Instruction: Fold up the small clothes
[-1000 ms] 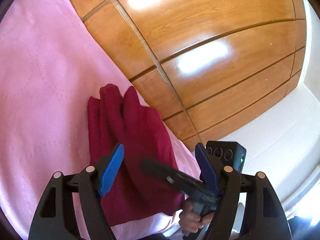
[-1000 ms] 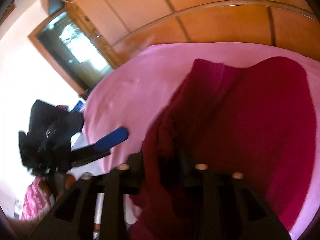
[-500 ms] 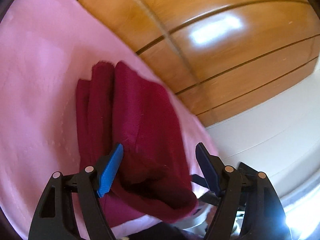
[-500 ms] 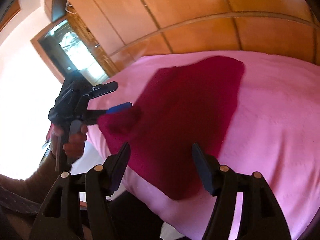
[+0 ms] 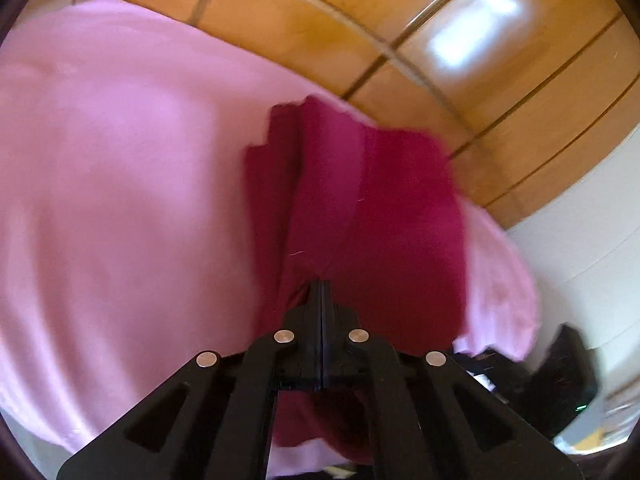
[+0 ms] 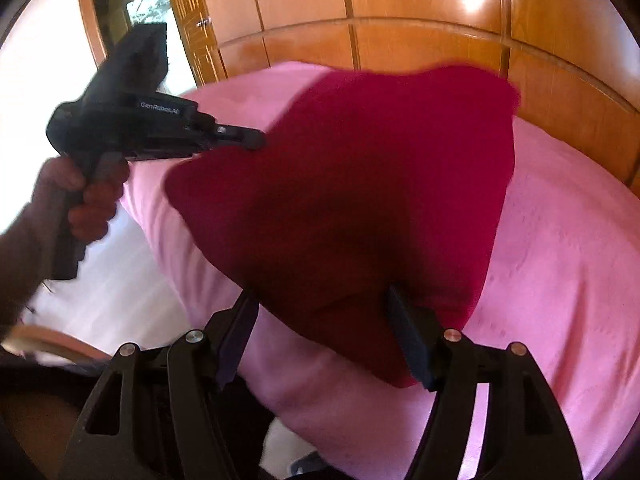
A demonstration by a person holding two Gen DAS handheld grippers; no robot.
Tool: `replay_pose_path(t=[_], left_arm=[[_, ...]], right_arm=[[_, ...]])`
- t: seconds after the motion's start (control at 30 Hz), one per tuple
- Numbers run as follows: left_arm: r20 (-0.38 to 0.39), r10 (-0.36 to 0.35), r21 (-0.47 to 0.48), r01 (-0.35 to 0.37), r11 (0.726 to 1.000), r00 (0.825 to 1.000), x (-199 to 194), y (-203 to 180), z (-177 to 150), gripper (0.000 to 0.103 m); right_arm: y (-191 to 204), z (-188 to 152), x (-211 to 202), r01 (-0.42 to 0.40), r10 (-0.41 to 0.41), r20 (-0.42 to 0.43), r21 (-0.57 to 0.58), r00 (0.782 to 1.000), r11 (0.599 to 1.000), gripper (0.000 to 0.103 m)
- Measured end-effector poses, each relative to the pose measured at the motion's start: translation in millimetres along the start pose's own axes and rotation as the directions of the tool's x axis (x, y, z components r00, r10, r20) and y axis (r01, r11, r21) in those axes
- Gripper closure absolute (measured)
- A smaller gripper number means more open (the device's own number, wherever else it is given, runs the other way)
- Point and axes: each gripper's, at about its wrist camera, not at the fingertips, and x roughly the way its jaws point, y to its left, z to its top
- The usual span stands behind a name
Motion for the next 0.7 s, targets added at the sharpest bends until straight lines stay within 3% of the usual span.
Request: replay_pose_path(t=[0.1,0.2,0.23,0.27,0.3,0.33,0.4,0.47,0.6,0.67,0.7], left_arm=[[0.051,0.031,0.007,-0.031,0.999,0.998,-3,-6,-3,0.103],[0.081,0.042,-0.011,-0.041,0.999,0.996,-11,-18,5,0.102],[0.085,0.037,-0.010,-0.037,0.999,0.996,-14,-21,5,0.085],[0.094,0.021,-0.012,-0.020,1.000,0.995,-17,-27,7,0.045],[0.117,0.011,-0.020,-0.009,1.000,0.993,-22,-30,8,0.025],[0.141,-0.003,-0.016,0.005,1.000,0.990,-25,-34,8,0.017],[0.148,-0.008,0.012,0.006,1.000,0.989,-22,-40,12,0.017],[0.138,0.045,0.025,-0.049,0.999,0.989,-11,-41,17,0.017],[0.080,0.076,0.035,-0.079,0.996,0.994,12,-31,16,0.019],[0.055,0.090,0.038,-0.092,0.995,0.994,18,-25,13,0.037],[0.032,0.073,0.034,-0.074,0.997,0.997,23,-18,11,0.040]], right_arm=[[4,3,0,0.018,-0.018,0.005,-0.019,1.000,1.000,0.034],[3,5,-9,-0.033,0.033,-0.001,-0.003,0.999,0.999,0.025],[-1,7,-15,-0.061,0.061,-0.004,0.012,0.998,0.998,0.022],[-5,9,-20,-0.093,0.093,0.000,0.033,0.996,0.995,0.022],[-10,12,-26,-0.124,0.124,0.010,0.059,0.992,0.990,0.022],[-18,16,-34,-0.155,0.153,0.032,0.090,0.988,0.984,0.020],[-34,24,-47,-0.183,0.172,0.087,0.145,0.981,0.972,0.016],[-62,34,-56,-0.214,0.181,0.153,0.239,0.972,0.947,0.012],[-106,48,-47,-0.173,0.105,0.195,0.375,0.975,0.911,0.011],[-127,56,-34,-0.194,0.112,0.204,0.447,0.973,0.873,0.011],[-136,60,-26,-0.203,0.119,0.200,0.476,0.973,0.856,0.010]])
